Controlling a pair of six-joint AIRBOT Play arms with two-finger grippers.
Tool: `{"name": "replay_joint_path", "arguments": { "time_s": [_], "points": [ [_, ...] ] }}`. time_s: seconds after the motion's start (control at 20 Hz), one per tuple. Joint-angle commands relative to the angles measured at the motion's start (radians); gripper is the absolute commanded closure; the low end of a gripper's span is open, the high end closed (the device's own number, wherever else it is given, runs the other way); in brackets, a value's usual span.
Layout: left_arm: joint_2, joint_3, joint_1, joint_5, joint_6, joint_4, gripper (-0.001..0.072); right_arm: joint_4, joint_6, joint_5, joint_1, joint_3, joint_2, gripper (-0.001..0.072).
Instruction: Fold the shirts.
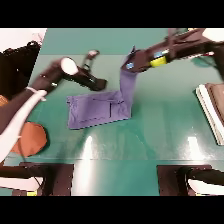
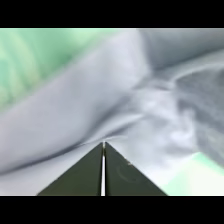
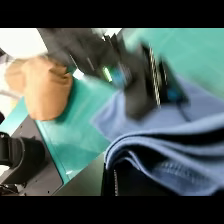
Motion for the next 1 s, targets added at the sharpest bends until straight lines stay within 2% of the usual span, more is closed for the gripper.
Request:
{"name": "replay_joint_path", "arguments": {
  "time_s": [0.0,0.05,0.1,0.2,0.25,0.35,0.6,0.8,0.95],
  "points": [
    [0.168,0.000,0.163,-0.112,0.010,0.117,0.0683,0.003,-0.050,-0.180,0.179,0.001,-0.107,0.0697],
    [0.206,0.000,0.197,-0.123,0.011,0.121,0.0683,0.003,-0.052,-0.236,0.230,0.001,-0.148,0.0692],
    [0.239,0.000,0.227,-0.131,0.020,0.131,0.0683,0.003,-0.052,-0.290,0.282,0.001,-0.192,0.0612],
    [0.284,0.001,0.267,-0.143,0.021,0.143,0.0683,0.001,-0.058,-0.376,0.359,0.002,-0.259,0.0364],
    [0.290,0.000,0.280,-0.151,0.026,0.143,0.0683,0.000,-0.090,-0.397,0.381,0.001,-0.280,0.0326],
    [0.295,0.000,0.290,-0.177,0.036,0.144,0.0683,-0.032,-0.120,-0.356,0.387,0.001,-0.297,0.0331],
    [0.295,0.000,0.290,-0.207,0.036,0.142,0.0683,-0.169,-0.063,-0.080,0.240,-0.019,-0.253,0.0337],
    [0.294,-0.001,0.290,-0.220,0.035,0.135,0.0683,-0.163,-0.037,-0.064,0.043,-0.243,-0.147,0.0338],
    [0.294,-0.001,0.290,-0.215,0.035,0.123,0.0683,-0.162,-0.037,-0.103,-0.102,-0.436,-0.074,0.0329]
  ]
}}
